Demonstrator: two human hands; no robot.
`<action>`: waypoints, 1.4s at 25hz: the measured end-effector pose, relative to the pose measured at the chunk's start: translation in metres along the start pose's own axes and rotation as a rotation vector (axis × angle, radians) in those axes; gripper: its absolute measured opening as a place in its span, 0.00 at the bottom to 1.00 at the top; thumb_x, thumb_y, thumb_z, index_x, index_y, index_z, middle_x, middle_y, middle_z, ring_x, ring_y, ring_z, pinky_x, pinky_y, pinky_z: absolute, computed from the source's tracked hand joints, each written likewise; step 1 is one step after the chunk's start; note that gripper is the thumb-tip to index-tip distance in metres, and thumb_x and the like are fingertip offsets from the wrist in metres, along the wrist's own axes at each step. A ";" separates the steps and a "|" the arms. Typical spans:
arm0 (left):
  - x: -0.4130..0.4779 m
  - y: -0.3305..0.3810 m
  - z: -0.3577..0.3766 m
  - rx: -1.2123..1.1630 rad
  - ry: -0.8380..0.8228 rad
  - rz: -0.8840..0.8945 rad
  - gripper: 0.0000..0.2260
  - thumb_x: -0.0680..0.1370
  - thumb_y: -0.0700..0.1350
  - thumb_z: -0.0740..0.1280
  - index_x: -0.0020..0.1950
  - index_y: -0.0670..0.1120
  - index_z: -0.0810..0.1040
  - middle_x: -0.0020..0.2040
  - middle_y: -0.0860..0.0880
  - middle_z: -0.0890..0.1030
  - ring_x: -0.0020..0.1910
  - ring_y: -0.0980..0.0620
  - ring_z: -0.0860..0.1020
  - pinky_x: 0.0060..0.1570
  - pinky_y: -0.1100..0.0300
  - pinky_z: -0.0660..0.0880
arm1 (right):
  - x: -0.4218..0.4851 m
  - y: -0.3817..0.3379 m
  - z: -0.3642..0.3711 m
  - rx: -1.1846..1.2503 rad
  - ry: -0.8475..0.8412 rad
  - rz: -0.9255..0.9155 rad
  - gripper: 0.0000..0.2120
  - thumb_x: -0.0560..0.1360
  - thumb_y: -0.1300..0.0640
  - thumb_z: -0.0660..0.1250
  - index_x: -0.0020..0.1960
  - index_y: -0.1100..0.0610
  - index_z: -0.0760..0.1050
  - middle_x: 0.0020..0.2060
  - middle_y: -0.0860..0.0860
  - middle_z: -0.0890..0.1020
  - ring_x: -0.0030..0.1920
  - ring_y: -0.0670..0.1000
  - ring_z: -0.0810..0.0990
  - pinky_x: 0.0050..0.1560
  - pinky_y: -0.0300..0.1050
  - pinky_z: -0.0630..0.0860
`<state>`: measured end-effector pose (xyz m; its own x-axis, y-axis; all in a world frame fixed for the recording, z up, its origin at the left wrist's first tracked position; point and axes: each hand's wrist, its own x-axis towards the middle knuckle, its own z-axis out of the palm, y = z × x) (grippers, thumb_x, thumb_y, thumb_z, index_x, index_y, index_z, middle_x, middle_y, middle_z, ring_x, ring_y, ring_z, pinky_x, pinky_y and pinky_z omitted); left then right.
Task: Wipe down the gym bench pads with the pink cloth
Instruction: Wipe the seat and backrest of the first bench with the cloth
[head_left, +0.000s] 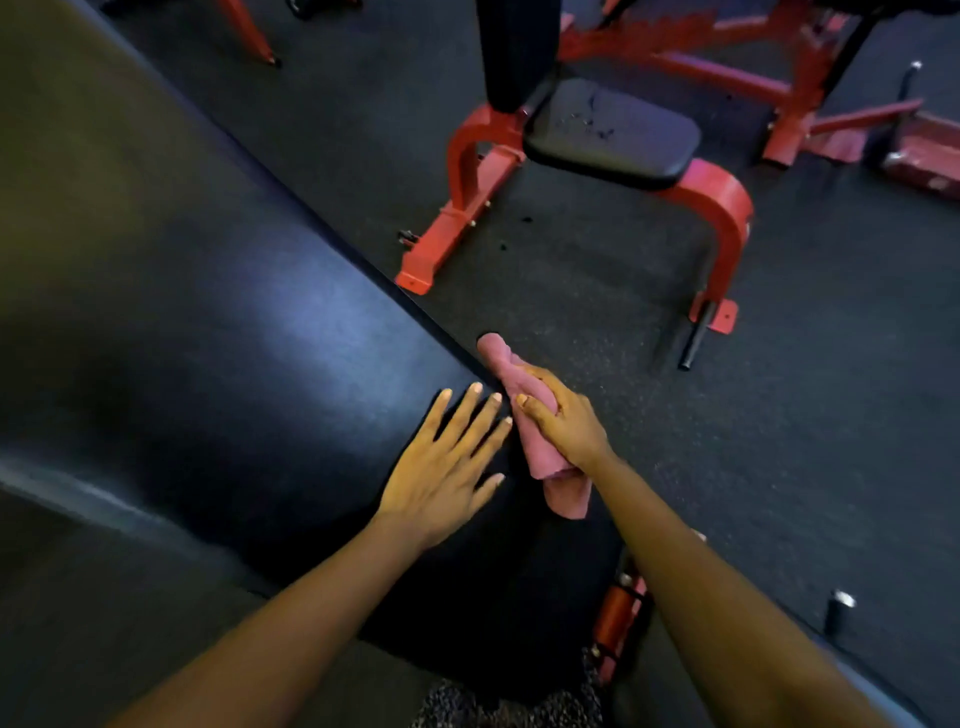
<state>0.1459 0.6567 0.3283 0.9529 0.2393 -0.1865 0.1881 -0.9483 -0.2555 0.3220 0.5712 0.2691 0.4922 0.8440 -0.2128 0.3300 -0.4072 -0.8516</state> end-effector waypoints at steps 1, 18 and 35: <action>0.000 0.002 0.003 0.026 0.010 -0.002 0.29 0.76 0.59 0.48 0.72 0.46 0.65 0.73 0.42 0.66 0.74 0.41 0.61 0.72 0.42 0.46 | -0.011 0.015 -0.003 -0.001 0.003 0.025 0.23 0.73 0.42 0.56 0.68 0.40 0.66 0.67 0.44 0.72 0.64 0.49 0.72 0.64 0.48 0.67; -0.001 0.051 0.027 0.129 -0.056 0.272 0.29 0.78 0.60 0.44 0.76 0.47 0.56 0.77 0.43 0.56 0.76 0.41 0.50 0.72 0.40 0.42 | -0.118 0.165 0.041 0.310 0.480 0.505 0.20 0.78 0.48 0.60 0.69 0.44 0.66 0.69 0.45 0.70 0.68 0.48 0.68 0.71 0.50 0.61; -0.107 -0.002 0.029 0.171 0.017 0.437 0.29 0.76 0.59 0.48 0.69 0.45 0.70 0.69 0.42 0.72 0.70 0.40 0.67 0.71 0.44 0.45 | -0.240 0.070 0.193 0.738 0.973 0.961 0.24 0.74 0.46 0.60 0.70 0.46 0.65 0.63 0.56 0.75 0.63 0.60 0.73 0.64 0.54 0.69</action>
<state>0.0361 0.6393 0.3212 0.9381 -0.1800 -0.2959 -0.2724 -0.9111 -0.3093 0.0719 0.4075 0.1680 0.6895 -0.2875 -0.6647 -0.7169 -0.1403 -0.6829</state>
